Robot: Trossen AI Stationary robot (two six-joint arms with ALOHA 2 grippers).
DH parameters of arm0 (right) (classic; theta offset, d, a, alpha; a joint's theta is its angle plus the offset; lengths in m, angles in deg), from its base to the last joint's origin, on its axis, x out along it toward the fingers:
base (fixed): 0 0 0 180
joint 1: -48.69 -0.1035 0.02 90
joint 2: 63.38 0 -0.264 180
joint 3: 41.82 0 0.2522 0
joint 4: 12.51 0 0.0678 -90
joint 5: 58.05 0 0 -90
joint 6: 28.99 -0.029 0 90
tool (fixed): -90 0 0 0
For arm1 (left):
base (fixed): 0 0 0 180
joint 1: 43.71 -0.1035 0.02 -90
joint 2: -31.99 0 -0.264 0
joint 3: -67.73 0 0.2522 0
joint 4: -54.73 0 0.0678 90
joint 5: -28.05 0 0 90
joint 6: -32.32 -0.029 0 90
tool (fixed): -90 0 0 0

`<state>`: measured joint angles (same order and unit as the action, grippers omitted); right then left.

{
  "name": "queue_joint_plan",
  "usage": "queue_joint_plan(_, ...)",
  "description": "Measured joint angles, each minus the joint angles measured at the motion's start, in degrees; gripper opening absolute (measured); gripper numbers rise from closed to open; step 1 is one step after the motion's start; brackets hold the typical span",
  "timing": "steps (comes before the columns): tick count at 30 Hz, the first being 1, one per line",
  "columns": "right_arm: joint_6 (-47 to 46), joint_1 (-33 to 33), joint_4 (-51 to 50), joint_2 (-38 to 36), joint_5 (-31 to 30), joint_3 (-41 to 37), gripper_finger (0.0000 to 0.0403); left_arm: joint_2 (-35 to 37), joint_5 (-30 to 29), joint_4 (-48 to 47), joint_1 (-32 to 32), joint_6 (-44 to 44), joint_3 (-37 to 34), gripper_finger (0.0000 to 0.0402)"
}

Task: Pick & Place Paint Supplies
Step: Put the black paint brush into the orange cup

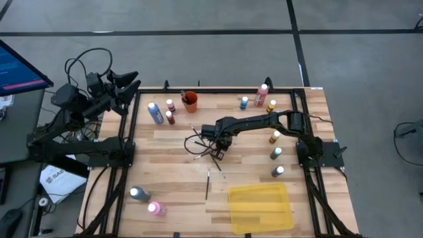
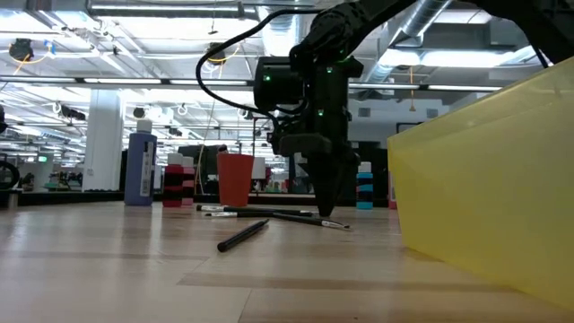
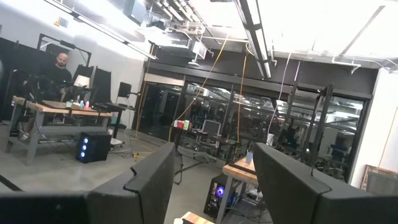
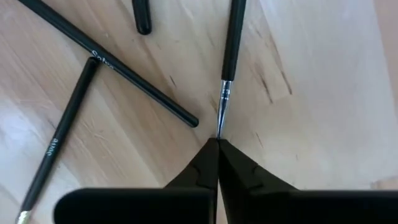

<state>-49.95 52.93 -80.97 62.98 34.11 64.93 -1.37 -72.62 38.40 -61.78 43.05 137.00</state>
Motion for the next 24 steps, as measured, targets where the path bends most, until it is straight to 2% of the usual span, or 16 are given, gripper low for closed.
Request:
queue_joint_plan(4, 0.09, 1.62, -4.24, -0.72, 4.32, 0.70, 0.0000, 0.00, 0.00, 0.00, 0.00, 0.00, 0.00, 0.0211)
queue_joint_plan(13, -1.69, 4.50, -6.38, -5.37, 12.52, 1.29, 0.0000, 0.00, 0.00, 0.02, 0.00, -0.02, 0.00, 0.0211)
queue_joint_plan(19, -6.56, 6.50, -5.66, -9.42, 25.37, 1.38, 0.0000, 0.00, 0.00, 0.04, -0.01, -0.02, 0.00, 0.0211)
queue_joint_plan(24, -21.73, 9.83, 3.16, -12.03, 42.20, 1.44, 0.0000, 0.00, 0.00, 0.07, -0.02, -0.02, 0.00, 0.0211)
